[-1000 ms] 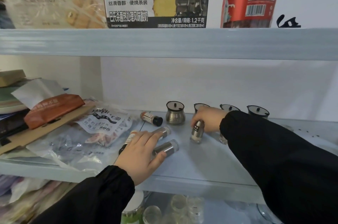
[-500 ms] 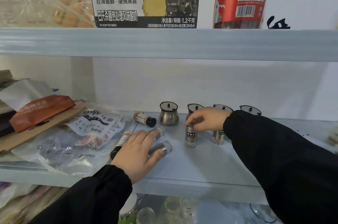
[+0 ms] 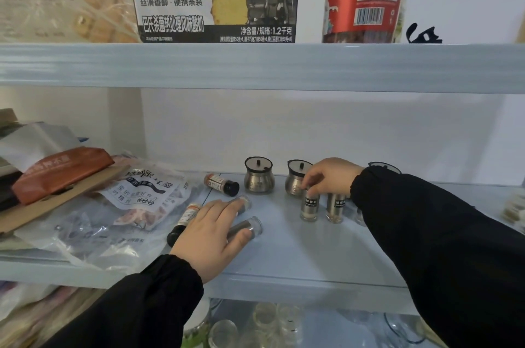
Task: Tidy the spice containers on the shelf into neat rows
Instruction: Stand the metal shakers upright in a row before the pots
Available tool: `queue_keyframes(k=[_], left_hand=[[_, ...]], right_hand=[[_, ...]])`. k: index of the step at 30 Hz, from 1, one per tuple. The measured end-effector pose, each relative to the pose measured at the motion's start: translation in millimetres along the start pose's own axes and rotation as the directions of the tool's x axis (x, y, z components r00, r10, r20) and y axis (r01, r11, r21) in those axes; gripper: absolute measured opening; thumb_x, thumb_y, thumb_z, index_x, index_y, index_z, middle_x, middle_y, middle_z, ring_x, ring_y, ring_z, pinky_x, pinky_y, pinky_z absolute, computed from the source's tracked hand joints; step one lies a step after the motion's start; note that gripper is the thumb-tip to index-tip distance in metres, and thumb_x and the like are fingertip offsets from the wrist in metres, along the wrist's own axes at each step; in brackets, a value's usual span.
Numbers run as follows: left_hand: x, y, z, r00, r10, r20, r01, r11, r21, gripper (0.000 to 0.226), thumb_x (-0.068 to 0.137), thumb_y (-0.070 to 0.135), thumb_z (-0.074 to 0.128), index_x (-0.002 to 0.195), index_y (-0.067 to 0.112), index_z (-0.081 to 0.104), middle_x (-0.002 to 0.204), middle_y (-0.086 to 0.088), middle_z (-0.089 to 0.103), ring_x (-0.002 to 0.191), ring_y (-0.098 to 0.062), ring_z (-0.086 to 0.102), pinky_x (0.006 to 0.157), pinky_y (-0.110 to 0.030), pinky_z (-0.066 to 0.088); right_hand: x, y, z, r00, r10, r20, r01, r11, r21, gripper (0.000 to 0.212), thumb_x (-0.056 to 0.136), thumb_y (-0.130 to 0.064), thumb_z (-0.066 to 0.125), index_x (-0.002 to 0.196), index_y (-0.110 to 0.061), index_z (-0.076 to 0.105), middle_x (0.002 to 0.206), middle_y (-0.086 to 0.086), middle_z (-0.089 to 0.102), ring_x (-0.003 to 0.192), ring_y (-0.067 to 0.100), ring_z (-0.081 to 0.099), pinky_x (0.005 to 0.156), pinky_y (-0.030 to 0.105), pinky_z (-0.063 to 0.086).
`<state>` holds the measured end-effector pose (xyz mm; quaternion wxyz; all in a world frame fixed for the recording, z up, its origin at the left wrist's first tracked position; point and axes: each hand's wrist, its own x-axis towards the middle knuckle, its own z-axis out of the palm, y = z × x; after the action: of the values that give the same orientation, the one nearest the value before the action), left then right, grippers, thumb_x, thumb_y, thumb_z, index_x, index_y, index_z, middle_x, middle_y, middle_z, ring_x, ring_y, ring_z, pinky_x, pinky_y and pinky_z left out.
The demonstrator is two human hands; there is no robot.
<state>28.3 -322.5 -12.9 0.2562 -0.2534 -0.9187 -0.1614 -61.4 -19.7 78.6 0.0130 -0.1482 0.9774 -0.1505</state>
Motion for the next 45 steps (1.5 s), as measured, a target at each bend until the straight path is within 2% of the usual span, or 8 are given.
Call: queue_keyframes(k=[6,12,18,22,26,30,36,45], left_hand=[[-2.5,4.8,1.1,1.000,0.011,0.008,-0.011,1.000,0.003,0.058,0.093,0.058,0.033,0.141,0.026,0.039,0.124,0.007,0.052,0.116,-0.014,0.043,0.101,-0.028,0.032],[-3.5,9.3,1.0,1.000,0.010,0.006,-0.010,1.000,0.010,0.058,0.093,0.057,0.034,0.142,0.025,0.038,0.129,0.006,0.051,0.120,-0.013,0.041,0.102,-0.025,0.029],[0.5,-1.2,-9.9,0.998,-0.063,-0.006,0.063,0.998,-0.011,0.064,0.090,0.064,0.026,0.141,0.028,0.037,0.128,0.007,0.050,0.122,-0.014,0.040,0.103,-0.028,0.032],[9.3,-10.7,-24.8,0.992,-0.124,0.023,0.123,0.992,0.013,0.065,0.090,0.062,0.028,0.144,0.026,0.033,0.136,0.004,0.048,0.127,-0.015,0.038,0.103,-0.029,0.033],[22.4,-15.8,-30.4,0.977,-0.146,0.154,0.135,0.988,0.077,0.045,0.093,0.050,0.043,0.134,0.032,0.044,0.127,0.006,0.055,0.109,-0.012,0.052,0.087,-0.027,0.042],[31.6,-12.9,-23.4,0.935,-0.144,0.324,0.095,0.982,0.163,0.032,0.086,0.053,0.043,0.114,0.039,0.050,0.109,0.011,0.059,0.092,-0.010,0.057,0.081,-0.031,0.048],[28.9,-1.9,-0.6,0.908,-0.176,0.380,0.008,0.915,0.403,0.028,0.076,0.047,0.045,0.101,0.036,0.045,0.088,0.008,0.065,0.077,-0.016,0.061,0.094,-0.039,0.039],[53.0,28.2,-6.8,0.874,-0.269,0.405,0.162,0.947,0.278,0.033,0.069,0.037,0.058,0.100,0.043,0.048,0.096,0.012,0.048,0.084,-0.014,0.056,0.082,-0.037,0.048]], right_hand=[[0.2,-0.5,6.3,0.999,-0.002,-0.041,0.003,1.000,0.031,0.019,0.076,-0.036,0.077,0.094,-0.039,0.074,0.100,-0.016,0.070,0.095,0.004,0.065,0.088,0.030,0.052],[-5.5,-4.8,9.4,0.997,-0.009,-0.078,0.013,0.999,0.052,0.021,0.082,-0.034,0.074,0.103,-0.034,0.073,0.103,-0.016,0.069,0.095,0.003,0.062,0.066,0.014,0.037],[-6.1,-1.2,14.1,0.995,0.001,-0.096,0.003,0.999,0.044,0.029,0.083,-0.039,0.072,0.111,-0.038,0.069,0.112,-0.011,0.067,0.106,0.009,0.061,0.089,0.028,0.048],[-26.7,-11.0,17.5,0.967,-0.074,-0.242,0.078,0.997,0.008,0.071,0.088,-0.053,0.062,0.150,-0.041,0.030,0.160,-0.006,0.026,0.149,0.015,0.017,0.117,0.033,0.023],[-52.3,-25.1,30.6,0.936,-0.155,-0.317,0.151,0.988,-0.039,0.084,0.086,-0.062,0.055,0.154,-0.045,0.008,0.164,-0.011,0.000,0.151,0.011,-0.011,0.122,0.035,0.008],[-75.6,-25.8,42.4,0.930,-0.161,-0.331,0.169,0.986,-0.006,0.083,0.086,-0.062,0.054,0.153,-0.048,0.007,0.164,-0.013,-0.004,0.150,0.009,-0.015,0.123,0.038,0.009],[-107.6,-3.9,58.6,0.921,-0.146,-0.362,0.171,0.985,0.037,0.075,0.089,-0.061,0.053,0.151,-0.051,0.012,0.164,-0.013,0.002,0.150,0.006,-0.009,0.117,0.027,0.005],[-149.8,48.4,47.5,0.904,-0.181,-0.387,0.247,0.961,0.127,0.069,0.086,-0.054,0.057,0.147,-0.049,0.024,0.157,-0.020,0.018,0.149,0.001,0.008,0.120,0.035,0.024]])
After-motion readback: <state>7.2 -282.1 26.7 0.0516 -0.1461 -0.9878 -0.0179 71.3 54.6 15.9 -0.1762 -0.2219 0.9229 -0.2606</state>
